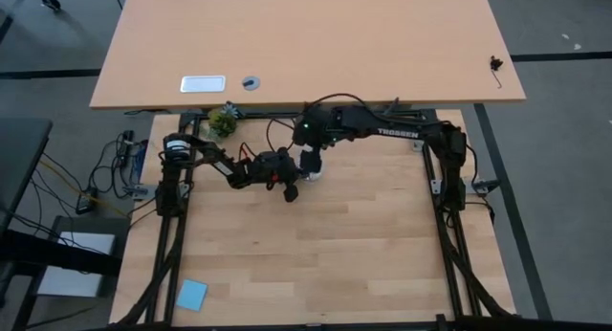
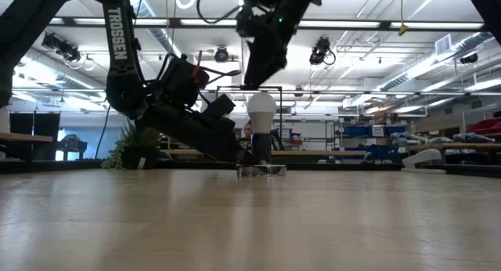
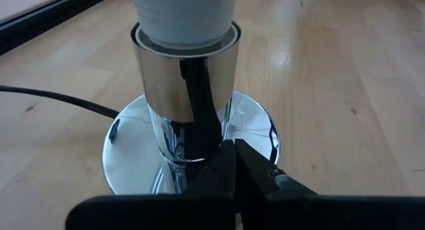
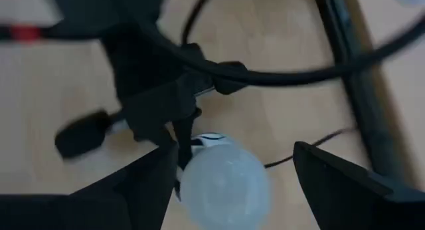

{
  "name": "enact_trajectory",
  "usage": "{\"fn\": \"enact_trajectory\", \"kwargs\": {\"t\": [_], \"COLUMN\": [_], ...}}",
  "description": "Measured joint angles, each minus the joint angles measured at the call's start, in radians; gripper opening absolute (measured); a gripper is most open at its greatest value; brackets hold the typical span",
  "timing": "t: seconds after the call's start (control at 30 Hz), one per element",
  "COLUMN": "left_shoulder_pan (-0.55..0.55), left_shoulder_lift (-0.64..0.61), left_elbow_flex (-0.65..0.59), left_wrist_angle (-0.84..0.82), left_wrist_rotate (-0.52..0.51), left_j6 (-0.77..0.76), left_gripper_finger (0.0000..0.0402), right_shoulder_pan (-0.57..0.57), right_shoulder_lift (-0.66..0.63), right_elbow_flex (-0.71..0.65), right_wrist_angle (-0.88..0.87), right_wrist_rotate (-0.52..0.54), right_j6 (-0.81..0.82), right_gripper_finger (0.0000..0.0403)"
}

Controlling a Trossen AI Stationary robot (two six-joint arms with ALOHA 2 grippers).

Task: Screw lightbulb
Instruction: Insert the lightbulb into the lamp

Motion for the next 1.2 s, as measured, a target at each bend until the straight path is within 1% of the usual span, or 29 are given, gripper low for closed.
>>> {"fn": "enact_trajectory", "kwargs": {"t": [0.1,0.2,0.23,0.5,0.63,0.73,0.83,0.9,0.97,1.0,1.03,1.1,1.2], "left_shoulder_pan": [0.000,0.000,0.000,0.000,0.000,0.000,0.000,0.000,0.000,0.000,0.000,0.000,0.000], "left_shoulder_lift": [0.000,0.001,0.001,0.001,0.001,0.001,0.002,0.002,0.002,0.002,0.002,0.002,0.002], "left_elbow_flex": [0.000,-0.001,-0.001,-0.001,-0.002,-0.003,-0.003,-0.003,-0.003,-0.003,-0.003,-0.003,-0.003], "left_wrist_angle": [0.002,0.002,0.002,0.002,0.005,0.006,0.006,0.006,0.007,0.007,0.007,0.007,0.007], "left_wrist_rotate": [0.002,0.003,0.003,0.004,0.004,0.005,0.005,0.005,0.005,0.005,0.005,0.006,0.008], "left_j6": [-0.001,-0.001,-0.001,-0.002,-0.002,-0.002,-0.002,-0.002,-0.003,-0.003,-0.003,-0.003,-0.007], "left_gripper_finger": [0.0001,0.0001,0.0001,0.0001,0.0001,0.0001,0.0001,0.0001,0.0001,0.0001,0.0001,0.0001,0.0001], "right_shoulder_pan": [-0.002,-0.021,-0.029,-0.065,-0.065,-0.059,-0.051,-0.042,-0.033,-0.030,-0.026,-0.019,-0.005], "right_shoulder_lift": [-0.001,0.002,0.003,0.007,0.007,0.003,-0.001,-0.002,-0.002,-0.002,-0.002,0.000,0.001], "right_elbow_flex": [0.018,0.017,0.009,-0.042,-0.057,-0.080,-0.104,-0.106,-0.106,-0.107,-0.107,-0.107,-0.108], "right_wrist_angle": [-0.036,-0.053,-0.052,-0.048,-0.048,-0.027,0.012,0.010,0.004,-0.003,-0.008,-0.008,0.003], "right_wrist_rotate": [-0.063,-0.148,-0.160,-0.153,-0.167,-0.167,-0.138,-0.081,-0.022,-0.006,-0.001,0.000,0.008], "right_j6": [-0.168,-0.201,-0.202,-0.248,-0.229,-0.172,-0.029,0.142,0.361,0.452,0.505,0.529,0.509], "right_gripper_finger": [0.0308,0.0304,0.0302,0.0293,0.0290,0.0280,0.0267,0.0261,0.0258,0.0258,0.0259,0.0265,0.0278]}}
